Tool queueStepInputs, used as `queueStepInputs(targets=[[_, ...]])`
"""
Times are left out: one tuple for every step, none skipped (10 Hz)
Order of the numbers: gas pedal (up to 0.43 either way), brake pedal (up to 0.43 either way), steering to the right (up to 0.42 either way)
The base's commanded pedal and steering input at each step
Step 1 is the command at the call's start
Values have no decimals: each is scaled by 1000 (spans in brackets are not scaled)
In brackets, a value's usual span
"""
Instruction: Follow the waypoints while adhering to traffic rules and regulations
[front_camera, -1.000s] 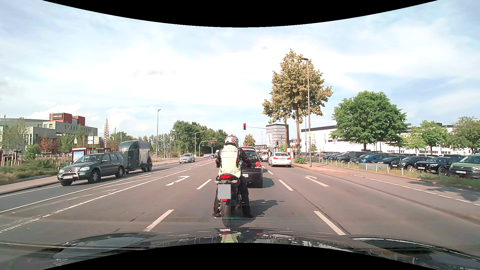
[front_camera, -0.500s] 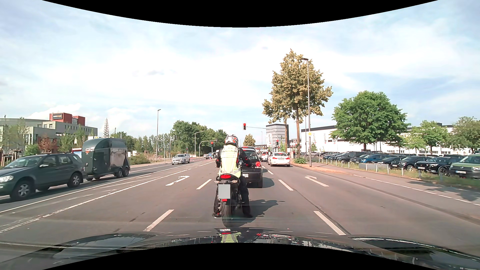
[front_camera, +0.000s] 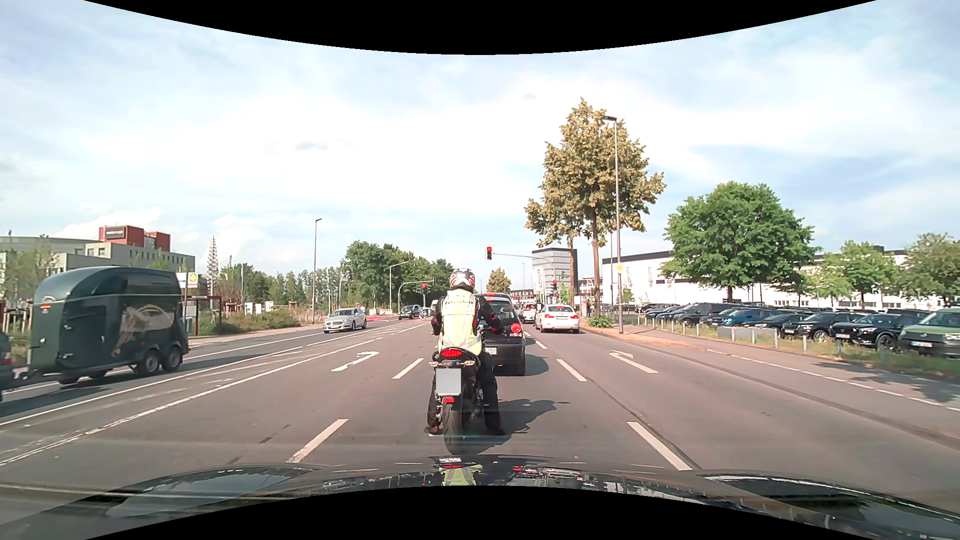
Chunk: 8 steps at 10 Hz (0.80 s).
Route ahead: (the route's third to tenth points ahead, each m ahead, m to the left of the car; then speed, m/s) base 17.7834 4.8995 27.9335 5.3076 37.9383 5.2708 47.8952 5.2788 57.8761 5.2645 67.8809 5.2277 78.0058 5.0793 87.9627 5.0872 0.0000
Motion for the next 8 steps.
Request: queueStepInputs(targets=[[0,0,-6],[0,0,-6],[0,0,-6],[0,0,-6],[0,0,-6],[0,0,-6],[0,0,-6],[0,0,-6]])
